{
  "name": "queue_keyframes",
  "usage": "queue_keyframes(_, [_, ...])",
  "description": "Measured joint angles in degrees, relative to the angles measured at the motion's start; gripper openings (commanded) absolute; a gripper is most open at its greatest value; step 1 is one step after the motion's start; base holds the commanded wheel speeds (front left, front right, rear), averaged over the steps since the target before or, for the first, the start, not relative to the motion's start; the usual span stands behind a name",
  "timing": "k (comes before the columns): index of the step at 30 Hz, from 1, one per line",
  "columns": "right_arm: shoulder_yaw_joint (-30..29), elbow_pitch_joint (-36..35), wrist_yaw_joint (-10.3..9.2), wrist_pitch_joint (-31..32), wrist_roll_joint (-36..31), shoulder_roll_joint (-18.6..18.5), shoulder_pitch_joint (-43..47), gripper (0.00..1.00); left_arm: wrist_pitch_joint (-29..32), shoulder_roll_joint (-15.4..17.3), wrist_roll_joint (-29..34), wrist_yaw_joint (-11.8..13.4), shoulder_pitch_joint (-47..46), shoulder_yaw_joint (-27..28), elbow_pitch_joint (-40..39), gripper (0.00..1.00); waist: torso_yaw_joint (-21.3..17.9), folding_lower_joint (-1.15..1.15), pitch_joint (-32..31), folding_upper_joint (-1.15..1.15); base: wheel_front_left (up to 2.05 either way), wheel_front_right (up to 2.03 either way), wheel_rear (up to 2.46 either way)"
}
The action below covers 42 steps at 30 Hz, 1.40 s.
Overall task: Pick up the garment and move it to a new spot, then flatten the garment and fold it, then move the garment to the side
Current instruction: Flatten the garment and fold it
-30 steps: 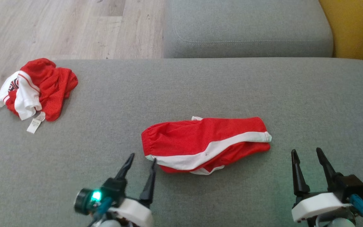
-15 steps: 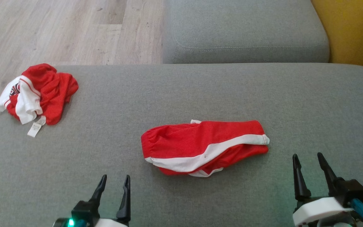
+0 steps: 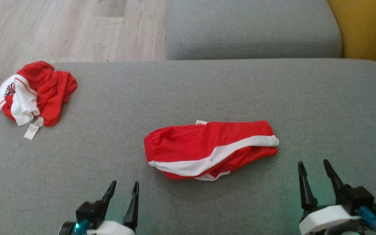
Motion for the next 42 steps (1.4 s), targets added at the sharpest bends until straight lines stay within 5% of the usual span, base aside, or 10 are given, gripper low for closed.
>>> queue_keyframes(20, [0.7,-1.3,0.00,0.6,-2.1,0.0,-0.8,1.00,-0.9,-4.5,-0.6,-7.4,-13.4,-2.3,15.7,1.00,-4.0,0.00,5.2,0.00,0.00,0.00,0.00])
queue_keyframes(34, [0.4,-1.9,0.00,0.6,-2.6,0.0,-1.9,1.00,-1.7,-5.6,1.1,-9.9,-16.2,-3.6,15.7,1.00,-4.4,0.00,6.6,0.00,0.00,0.00,0.00])
queue_keyframes(37, [0.3,-1.9,0.00,0.6,-2.6,0.0,-1.9,1.00,-1.7,-5.6,1.6,-10.0,-16.2,-3.4,13.4,0.80,-4.4,0.00,6.6,0.00,0.00,0.00,0.00])
queue_keyframes(39, [0.2,-1.9,0.00,0.6,-2.6,0.0,-1.9,1.00,-1.7,-5.5,1.6,-10.1,-16.1,-3.2,12.0,0.49,-4.4,0.00,6.6,0.00,0.00,0.00,0.00])
queue_keyframes(42, [-0.1,-1.9,0.00,0.6,-2.6,0.0,-1.9,1.00,-1.7,-5.4,1.6,-10.4,-15.1,-3.0,10.5,0.24,-4.3,0.00,6.7,0.00,0.00,0.00,0.00])
